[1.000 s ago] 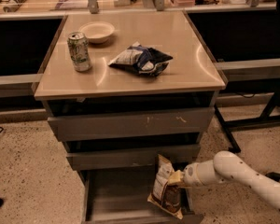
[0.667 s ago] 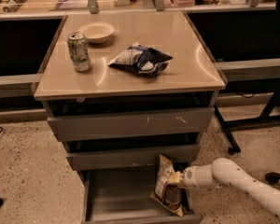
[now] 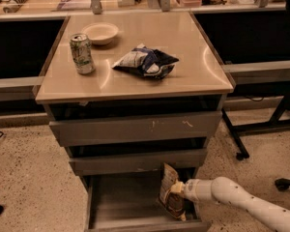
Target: Place brown chip bag into bottom drawer
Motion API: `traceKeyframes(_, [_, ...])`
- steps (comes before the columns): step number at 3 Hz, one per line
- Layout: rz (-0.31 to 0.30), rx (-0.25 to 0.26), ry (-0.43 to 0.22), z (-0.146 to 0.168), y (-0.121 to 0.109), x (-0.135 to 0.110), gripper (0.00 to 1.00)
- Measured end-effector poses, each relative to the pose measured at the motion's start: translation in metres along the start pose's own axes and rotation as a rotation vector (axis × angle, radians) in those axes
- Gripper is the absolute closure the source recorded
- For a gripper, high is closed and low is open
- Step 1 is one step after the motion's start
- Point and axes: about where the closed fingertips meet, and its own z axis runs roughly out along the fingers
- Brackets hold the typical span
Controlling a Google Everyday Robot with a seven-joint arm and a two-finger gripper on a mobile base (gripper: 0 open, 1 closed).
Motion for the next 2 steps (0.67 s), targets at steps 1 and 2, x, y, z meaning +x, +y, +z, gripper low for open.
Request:
traceKeyframes(1, [0.047,-0.011,0.031,0.02,0.014,-0.003,1.0])
traceKeyframes(2, [0.093,0.003,0.027,0.03,0.027,-0.012,1.0])
